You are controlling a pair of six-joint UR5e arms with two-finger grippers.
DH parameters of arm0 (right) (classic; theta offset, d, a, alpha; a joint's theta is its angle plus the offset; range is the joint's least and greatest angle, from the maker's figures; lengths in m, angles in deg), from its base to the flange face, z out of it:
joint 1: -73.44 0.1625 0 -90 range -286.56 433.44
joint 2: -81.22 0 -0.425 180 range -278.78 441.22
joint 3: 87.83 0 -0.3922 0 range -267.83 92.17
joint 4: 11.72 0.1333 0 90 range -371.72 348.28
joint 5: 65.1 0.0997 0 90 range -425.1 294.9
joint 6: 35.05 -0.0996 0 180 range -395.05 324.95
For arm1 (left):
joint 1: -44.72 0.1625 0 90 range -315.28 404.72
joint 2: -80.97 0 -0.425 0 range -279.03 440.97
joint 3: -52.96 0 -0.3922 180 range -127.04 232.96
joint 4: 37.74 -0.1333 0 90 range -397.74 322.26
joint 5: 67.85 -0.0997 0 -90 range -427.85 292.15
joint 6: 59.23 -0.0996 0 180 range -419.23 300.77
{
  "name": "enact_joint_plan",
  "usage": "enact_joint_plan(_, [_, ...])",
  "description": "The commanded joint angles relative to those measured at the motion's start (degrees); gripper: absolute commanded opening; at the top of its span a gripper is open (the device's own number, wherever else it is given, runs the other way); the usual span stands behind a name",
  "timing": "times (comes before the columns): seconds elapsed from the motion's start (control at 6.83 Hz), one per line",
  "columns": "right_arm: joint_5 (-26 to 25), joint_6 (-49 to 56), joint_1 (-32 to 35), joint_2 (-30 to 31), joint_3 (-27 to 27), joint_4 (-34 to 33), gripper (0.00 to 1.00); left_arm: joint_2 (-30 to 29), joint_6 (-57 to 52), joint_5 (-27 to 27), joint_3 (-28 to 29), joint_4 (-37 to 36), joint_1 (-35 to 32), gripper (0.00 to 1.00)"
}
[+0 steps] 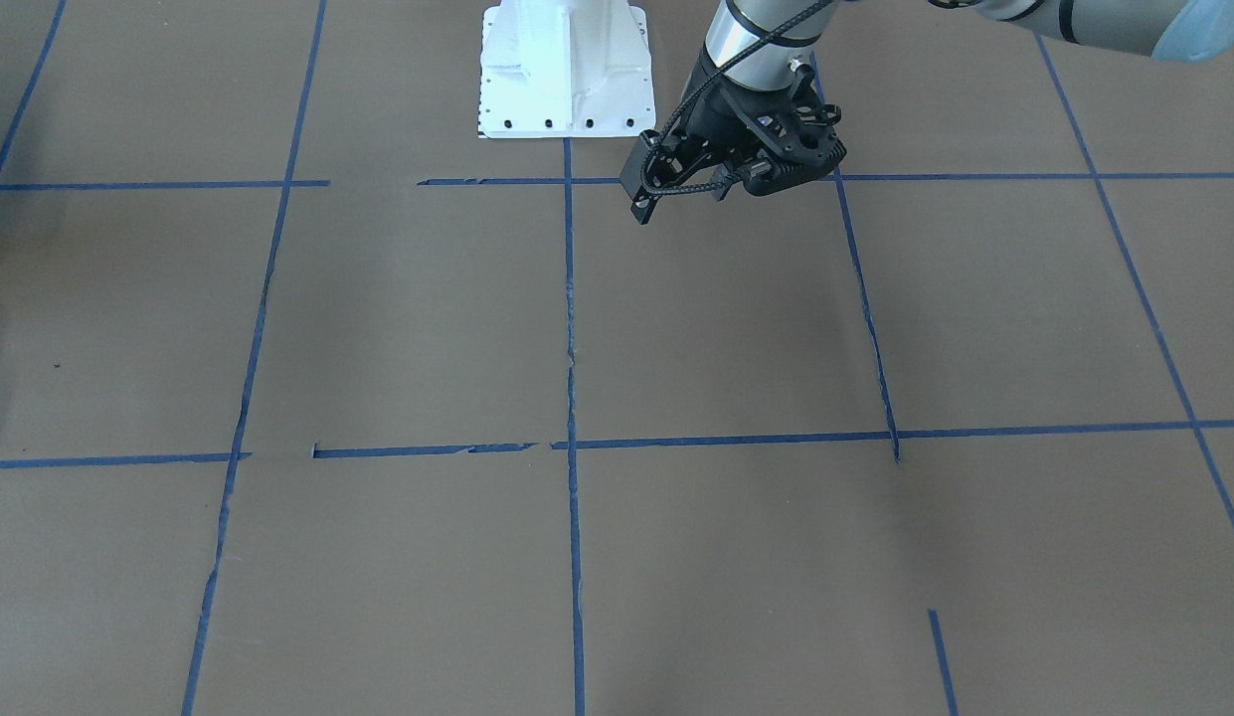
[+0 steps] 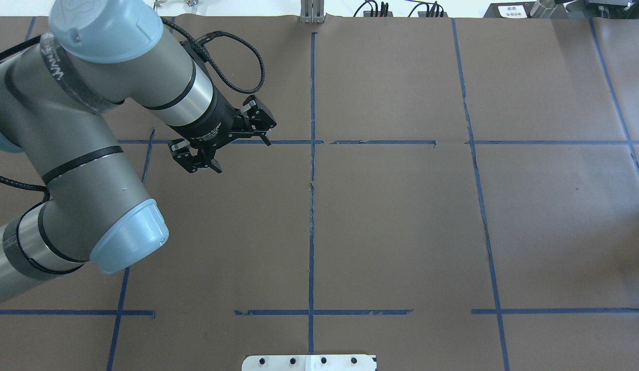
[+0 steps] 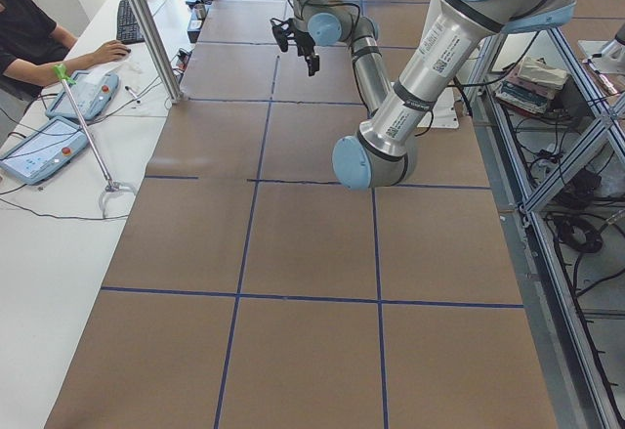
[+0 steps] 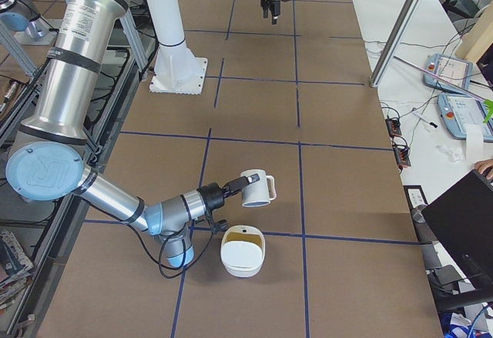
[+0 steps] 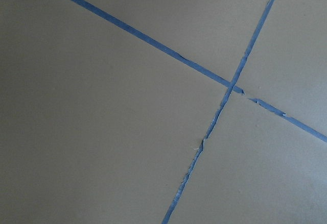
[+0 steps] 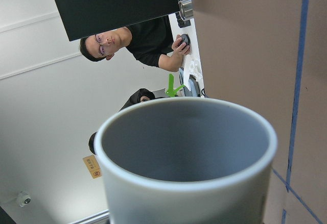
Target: Left arm hands cup to right arm to dump lemon
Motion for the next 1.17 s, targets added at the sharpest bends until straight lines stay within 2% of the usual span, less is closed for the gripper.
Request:
enact_joint_plan(0.0, [0.2, 1.5, -0.1, -0.3, 7.1, -10.9, 0.01, 0.1, 0.1, 0.0, 0.0, 0.1, 0.1, 1.0])
enact_joint_plan(0.44, [-0.3, 0.5, -0.1, -1.5, 18.9, -27.6, 0.01, 0.2, 0.1, 0.0, 0.0, 0.1, 0.0, 1.0])
enact_joint_plan(0.73, [0.1, 3.3, -0.5, -8.5, 20.5, -35.6, 0.01, 0.1, 0.2, 0.3, 0.1, 0.1, 0.0, 1.0])
enact_joint_plan(1.02, [0.1, 16.1, -3.2, -14.5, 20.7, -42.4, 0.01, 0.0, 1.8, -0.2, 0.4, 2.1, -0.1, 1.0])
